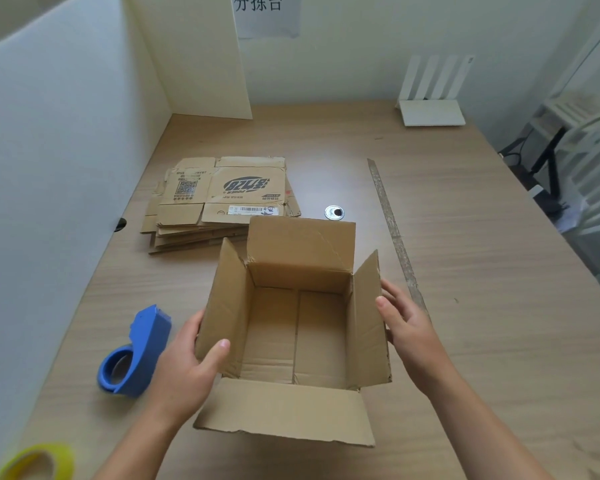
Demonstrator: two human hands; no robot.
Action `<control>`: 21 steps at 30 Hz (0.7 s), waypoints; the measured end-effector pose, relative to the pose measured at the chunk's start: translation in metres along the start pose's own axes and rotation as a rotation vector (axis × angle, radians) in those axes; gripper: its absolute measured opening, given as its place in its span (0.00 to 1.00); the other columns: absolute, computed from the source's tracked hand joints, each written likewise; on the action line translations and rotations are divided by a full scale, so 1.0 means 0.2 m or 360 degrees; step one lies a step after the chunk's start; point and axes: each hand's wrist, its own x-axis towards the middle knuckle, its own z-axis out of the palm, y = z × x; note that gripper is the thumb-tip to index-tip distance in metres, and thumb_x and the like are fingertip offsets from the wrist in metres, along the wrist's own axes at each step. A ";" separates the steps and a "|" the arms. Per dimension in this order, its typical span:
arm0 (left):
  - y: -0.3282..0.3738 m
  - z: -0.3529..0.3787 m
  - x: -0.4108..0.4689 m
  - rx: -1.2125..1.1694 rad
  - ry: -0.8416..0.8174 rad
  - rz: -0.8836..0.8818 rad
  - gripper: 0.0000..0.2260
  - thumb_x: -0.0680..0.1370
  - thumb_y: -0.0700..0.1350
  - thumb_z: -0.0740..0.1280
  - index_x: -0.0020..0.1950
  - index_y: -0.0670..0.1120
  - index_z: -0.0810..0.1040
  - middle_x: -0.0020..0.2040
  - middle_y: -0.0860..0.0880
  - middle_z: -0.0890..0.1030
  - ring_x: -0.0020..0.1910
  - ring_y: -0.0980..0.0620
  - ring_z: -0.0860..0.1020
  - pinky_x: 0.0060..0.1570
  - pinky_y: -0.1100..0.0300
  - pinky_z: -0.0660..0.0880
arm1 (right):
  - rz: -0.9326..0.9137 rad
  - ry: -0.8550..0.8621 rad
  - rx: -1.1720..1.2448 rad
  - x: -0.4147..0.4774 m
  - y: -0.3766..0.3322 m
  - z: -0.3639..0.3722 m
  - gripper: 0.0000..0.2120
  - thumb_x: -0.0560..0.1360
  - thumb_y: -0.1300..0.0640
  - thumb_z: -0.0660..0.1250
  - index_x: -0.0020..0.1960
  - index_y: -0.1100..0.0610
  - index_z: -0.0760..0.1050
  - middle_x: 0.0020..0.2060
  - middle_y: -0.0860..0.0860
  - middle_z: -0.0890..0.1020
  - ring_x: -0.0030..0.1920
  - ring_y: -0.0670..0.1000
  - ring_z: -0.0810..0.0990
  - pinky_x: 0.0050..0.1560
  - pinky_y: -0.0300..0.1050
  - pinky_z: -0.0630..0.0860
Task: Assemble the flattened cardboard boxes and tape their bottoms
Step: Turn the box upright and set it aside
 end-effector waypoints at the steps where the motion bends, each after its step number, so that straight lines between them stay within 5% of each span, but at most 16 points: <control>1: -0.01 -0.01 -0.01 -0.0027 0.0007 -0.0023 0.23 0.78 0.48 0.70 0.72 0.58 0.69 0.59 0.65 0.79 0.57 0.69 0.76 0.57 0.59 0.74 | -0.0006 0.0020 0.0013 0.00 0.00 -0.01 0.15 0.83 0.51 0.61 0.67 0.40 0.74 0.62 0.43 0.81 0.63 0.46 0.80 0.60 0.49 0.77; 4: -0.04 -0.04 -0.03 -0.0194 -0.0013 -0.0105 0.21 0.77 0.52 0.71 0.69 0.61 0.72 0.58 0.63 0.81 0.56 0.64 0.79 0.59 0.53 0.76 | 0.0029 0.0129 0.0079 -0.01 0.01 -0.03 0.12 0.83 0.51 0.60 0.62 0.42 0.77 0.57 0.43 0.84 0.59 0.46 0.82 0.55 0.43 0.79; 6: -0.06 -0.06 -0.06 -0.0269 -0.0058 -0.0132 0.21 0.73 0.61 0.71 0.64 0.68 0.72 0.59 0.63 0.81 0.57 0.62 0.80 0.59 0.50 0.76 | 0.0059 0.0180 0.0120 0.01 0.01 -0.05 0.12 0.84 0.50 0.59 0.64 0.45 0.77 0.56 0.45 0.84 0.58 0.47 0.82 0.57 0.47 0.78; 9: -0.09 -0.07 -0.10 -0.0290 -0.0154 -0.0120 0.33 0.63 0.72 0.72 0.67 0.71 0.68 0.62 0.65 0.78 0.60 0.62 0.78 0.61 0.51 0.75 | 0.0099 0.0206 0.0131 0.07 0.01 -0.06 0.12 0.83 0.48 0.60 0.64 0.46 0.77 0.57 0.46 0.84 0.59 0.48 0.82 0.59 0.51 0.77; 13: -0.11 -0.08 -0.15 -0.0201 -0.0331 -0.0004 0.50 0.57 0.72 0.77 0.73 0.75 0.53 0.70 0.72 0.66 0.65 0.68 0.71 0.58 0.60 0.74 | 0.0174 0.0092 0.0182 0.25 -0.04 -0.05 0.11 0.81 0.48 0.64 0.61 0.48 0.79 0.54 0.46 0.85 0.54 0.46 0.83 0.53 0.47 0.78; 16: -0.12 -0.09 -0.18 -0.0015 -0.0431 0.0070 0.59 0.54 0.68 0.81 0.74 0.75 0.46 0.73 0.72 0.59 0.67 0.66 0.69 0.61 0.63 0.73 | 0.0305 0.0037 0.0192 0.40 -0.08 -0.03 0.21 0.80 0.46 0.65 0.71 0.50 0.72 0.65 0.46 0.78 0.64 0.48 0.76 0.65 0.52 0.73; 21: -0.07 -0.07 -0.20 0.0214 -0.0470 0.0227 0.59 0.54 0.69 0.81 0.74 0.75 0.45 0.69 0.81 0.51 0.68 0.74 0.62 0.56 0.75 0.70 | 0.0587 -0.0107 0.0361 0.54 -0.14 0.00 0.29 0.78 0.39 0.64 0.73 0.54 0.69 0.66 0.49 0.74 0.56 0.52 0.79 0.44 0.47 0.76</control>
